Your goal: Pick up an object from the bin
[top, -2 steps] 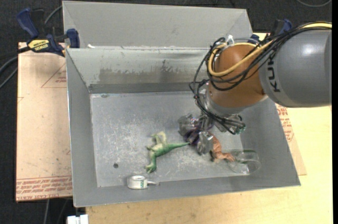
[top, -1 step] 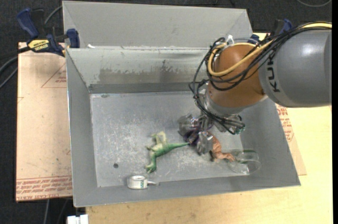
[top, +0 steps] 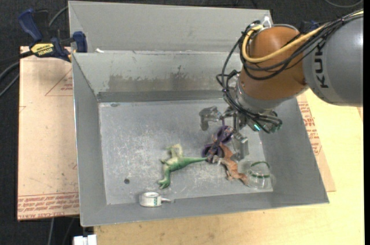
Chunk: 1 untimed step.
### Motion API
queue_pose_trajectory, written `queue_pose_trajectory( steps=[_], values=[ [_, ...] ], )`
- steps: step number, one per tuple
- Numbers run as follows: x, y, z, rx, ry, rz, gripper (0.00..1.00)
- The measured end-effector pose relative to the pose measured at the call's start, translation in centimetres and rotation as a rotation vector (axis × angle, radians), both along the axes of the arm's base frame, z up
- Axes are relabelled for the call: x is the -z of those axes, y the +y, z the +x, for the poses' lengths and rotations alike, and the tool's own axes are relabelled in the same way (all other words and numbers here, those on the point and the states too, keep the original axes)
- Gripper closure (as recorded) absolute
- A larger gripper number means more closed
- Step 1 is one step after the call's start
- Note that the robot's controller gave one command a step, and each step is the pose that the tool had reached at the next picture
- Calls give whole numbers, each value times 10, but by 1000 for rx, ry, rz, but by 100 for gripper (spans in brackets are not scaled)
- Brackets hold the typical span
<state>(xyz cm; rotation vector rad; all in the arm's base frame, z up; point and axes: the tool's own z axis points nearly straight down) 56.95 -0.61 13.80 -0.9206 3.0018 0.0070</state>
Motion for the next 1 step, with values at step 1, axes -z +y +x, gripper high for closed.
queue_pose_trajectory(
  steps=[1],
  values=[
    [-20,-2,3,1,-6,0,0]
  ],
)
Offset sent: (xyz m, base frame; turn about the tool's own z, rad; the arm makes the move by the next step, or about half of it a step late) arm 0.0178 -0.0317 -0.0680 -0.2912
